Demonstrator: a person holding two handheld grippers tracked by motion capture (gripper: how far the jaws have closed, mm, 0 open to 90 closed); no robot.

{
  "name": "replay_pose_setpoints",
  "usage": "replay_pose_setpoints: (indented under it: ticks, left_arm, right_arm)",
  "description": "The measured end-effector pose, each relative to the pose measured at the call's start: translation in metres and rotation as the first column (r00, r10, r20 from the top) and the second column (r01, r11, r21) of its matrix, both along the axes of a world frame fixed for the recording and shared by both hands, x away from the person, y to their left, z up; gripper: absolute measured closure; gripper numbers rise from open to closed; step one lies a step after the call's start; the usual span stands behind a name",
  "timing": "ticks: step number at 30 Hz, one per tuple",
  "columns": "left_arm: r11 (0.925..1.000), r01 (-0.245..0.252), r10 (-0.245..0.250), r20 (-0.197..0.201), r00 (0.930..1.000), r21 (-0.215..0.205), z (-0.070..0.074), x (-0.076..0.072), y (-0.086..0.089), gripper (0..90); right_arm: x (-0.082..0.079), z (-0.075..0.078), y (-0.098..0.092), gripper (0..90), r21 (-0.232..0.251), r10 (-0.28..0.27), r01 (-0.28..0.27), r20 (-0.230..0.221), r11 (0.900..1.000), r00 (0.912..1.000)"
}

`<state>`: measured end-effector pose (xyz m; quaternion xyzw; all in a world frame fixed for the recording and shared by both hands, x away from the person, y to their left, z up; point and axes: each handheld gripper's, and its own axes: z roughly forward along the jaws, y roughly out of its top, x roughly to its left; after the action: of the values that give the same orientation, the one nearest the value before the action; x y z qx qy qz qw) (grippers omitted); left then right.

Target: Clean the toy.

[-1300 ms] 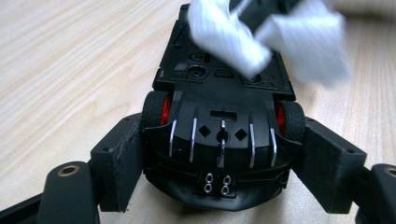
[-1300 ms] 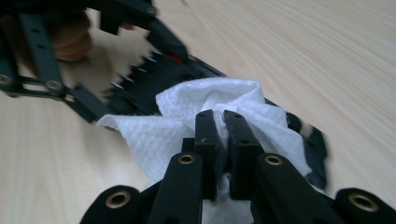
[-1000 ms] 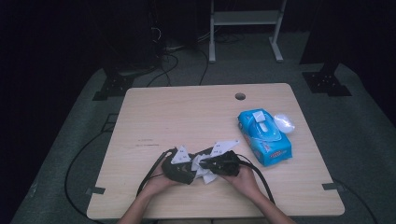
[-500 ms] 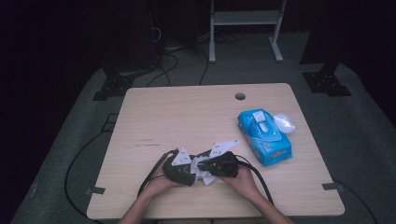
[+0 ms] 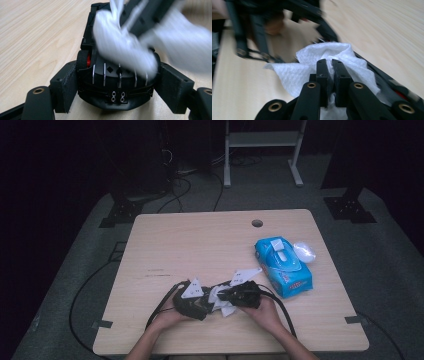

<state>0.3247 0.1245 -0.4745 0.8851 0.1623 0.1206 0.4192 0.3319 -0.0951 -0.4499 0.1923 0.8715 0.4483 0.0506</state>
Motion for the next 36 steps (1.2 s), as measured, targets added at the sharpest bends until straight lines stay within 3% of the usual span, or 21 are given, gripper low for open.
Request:
replay_pose_setpoints:
  ticks: [4, 6, 9, 11, 15, 18, 21, 25, 27, 31, 34, 36]
  left_arm:
    - [0.9998, 0.017, -0.017, 0.005, 0.9998, 0.011, 0.0, -0.003, -0.001, 24.2]
    - [0.9999, 0.016, -0.016, 0.007, 0.9998, -0.003, 0.0, -0.003, 0.0, 24.1]
    - [0.9998, 0.019, -0.019, 0.01, 0.9998, 0.002, 0.0, -0.003, 0.0, 24.2]
    - [0.9997, 0.024, -0.024, 0.01, 0.9997, 0.001, 0.0, -0.004, -0.002, 24.2]
    - [0.9994, 0.034, -0.035, 0.02, 0.9992, 0.009, 0.0, -0.006, -0.005, 24.2]
    - [0.9994, 0.032, -0.032, 0.019, 0.9993, 0.008, -0.001, -0.006, -0.005, 24.2]
    - [0.9995, 0.031, -0.032, 0.024, 0.9992, 0.007, 0.0, -0.007, -0.005, 24.2]
    - [0.9992, 0.037, -0.038, 0.029, 0.9989, 0.016, 0.0, -0.007, -0.006, 24.3]
    - [0.9989, 0.041, -0.042, 0.035, 0.9985, 0.021, 0.0, -0.008, -0.007, 24.3]
    - [0.9983, 0.042, -0.044, 0.041, 0.9982, 0.039, 0.0, -0.008, -0.007, 24.3]
    - [0.999, 0.04, -0.041, 0.037, 0.9985, 0.02, 0.0, -0.008, -0.006, 24.3]
    - [0.9989, 0.041, -0.042, 0.036, 0.9985, 0.025, 0.0, -0.008, -0.005, 24.3]
  right_arm:
    - [-0.007, 0.001, 0.017, 83.7, 0.002, 0.046, -0.046, 0.014, 0.999, 0.9989]
    - [-0.006, 0.001, 0.015, 83.6, -0.001, 0.028, -0.028, 0.021, 1.0, 0.9994]
    - [0.001, 0.001, 0.005, 83.7, -0.017, -0.041, 0.042, 0.035, 0.999, 0.9985]
    - [0.005, 0.001, 0.0, 83.6, -0.008, -0.063, 0.063, 0.016, 0.998, 0.9979]
    - [0.002, 0.0, 0.009, 83.6, 0.022, -0.033, 0.032, 0.015, 0.999, 0.9993]
    - [0.003, 0.002, 0.016, 83.6, -0.001, -0.022, 0.022, 0.033, 1.0, 0.9992]
    - [0.011, 0.003, 0.006, 83.5, -0.012, -0.082, 0.082, 0.041, 0.997, 0.9958]
    - [0.019, -0.001, -0.009, 83.5, 0.009, -0.142, 0.142, 0.005, 0.99, 0.9899]
    - [0.017, -0.001, -0.005, 83.5, 0.019, -0.132, 0.131, 0.003, 0.991, 0.9913]
    - [0.013, 0.0, 0.01, 82.8, 0.027, -0.061, 0.06, 0.011, 0.998, 0.9981]
    - [0.015, 0.002, 0.007, 82.9, 0.008, -0.076, 0.076, 0.021, 0.997, 0.9969]
    - [0.018, 0.002, -0.001, 82.9, -0.021, -0.115, 0.116, 0.033, 0.993, 0.9928]
